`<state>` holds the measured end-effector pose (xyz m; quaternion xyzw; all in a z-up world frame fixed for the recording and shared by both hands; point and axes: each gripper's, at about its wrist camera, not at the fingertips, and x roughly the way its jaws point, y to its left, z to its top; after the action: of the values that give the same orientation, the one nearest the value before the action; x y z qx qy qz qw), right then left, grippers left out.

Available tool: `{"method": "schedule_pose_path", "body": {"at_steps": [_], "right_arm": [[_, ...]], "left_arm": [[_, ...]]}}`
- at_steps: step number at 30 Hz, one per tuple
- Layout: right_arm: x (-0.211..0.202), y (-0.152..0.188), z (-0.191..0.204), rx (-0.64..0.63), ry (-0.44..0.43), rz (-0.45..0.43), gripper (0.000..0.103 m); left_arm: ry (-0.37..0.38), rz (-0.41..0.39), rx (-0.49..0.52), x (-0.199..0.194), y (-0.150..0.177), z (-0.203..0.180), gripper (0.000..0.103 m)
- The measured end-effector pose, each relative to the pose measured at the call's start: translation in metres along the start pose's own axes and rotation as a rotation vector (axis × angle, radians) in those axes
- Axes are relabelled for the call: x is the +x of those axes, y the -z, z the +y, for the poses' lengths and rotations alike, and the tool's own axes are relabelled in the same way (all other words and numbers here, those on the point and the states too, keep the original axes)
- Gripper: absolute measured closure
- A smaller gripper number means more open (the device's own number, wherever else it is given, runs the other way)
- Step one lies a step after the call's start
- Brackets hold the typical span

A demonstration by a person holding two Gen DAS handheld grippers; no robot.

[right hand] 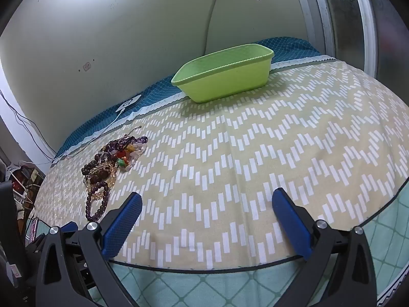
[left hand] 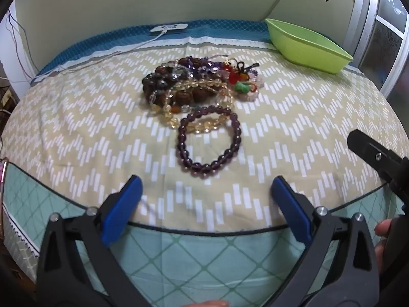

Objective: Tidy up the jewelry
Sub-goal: 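Move both tools toward the heap of bead bracelets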

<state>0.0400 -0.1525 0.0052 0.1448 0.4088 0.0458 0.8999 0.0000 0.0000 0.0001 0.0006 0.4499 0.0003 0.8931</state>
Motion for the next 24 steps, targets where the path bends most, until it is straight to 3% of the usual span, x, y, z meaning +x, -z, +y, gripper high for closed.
{"method": "schedule_pose_path", "body": {"at_steps": [14,16,21,24], "right_arm": [[0.000,-0.001,-0.005,0.002,-0.007,-0.002,0.020],[0.000,-0.001,-0.006,-0.004,-0.010,0.003,0.020],[-0.019,-0.010,0.021,-0.163,0.007,-0.072,0.022],[-0.016,-0.017,0.039,-0.254,-0.039,-0.053,0.045]], "left_arm": [[0.031,-0.001,0.017,-0.002,0.001,0.003,0.006],[0.085,-0.014,0.034,-0.010,0.002,0.016,0.006],[0.076,-0.102,-0.023,-0.031,-0.008,0.059,0.006],[0.098,-0.111,-0.073,-0.034,-0.026,0.094,0.008]]}}
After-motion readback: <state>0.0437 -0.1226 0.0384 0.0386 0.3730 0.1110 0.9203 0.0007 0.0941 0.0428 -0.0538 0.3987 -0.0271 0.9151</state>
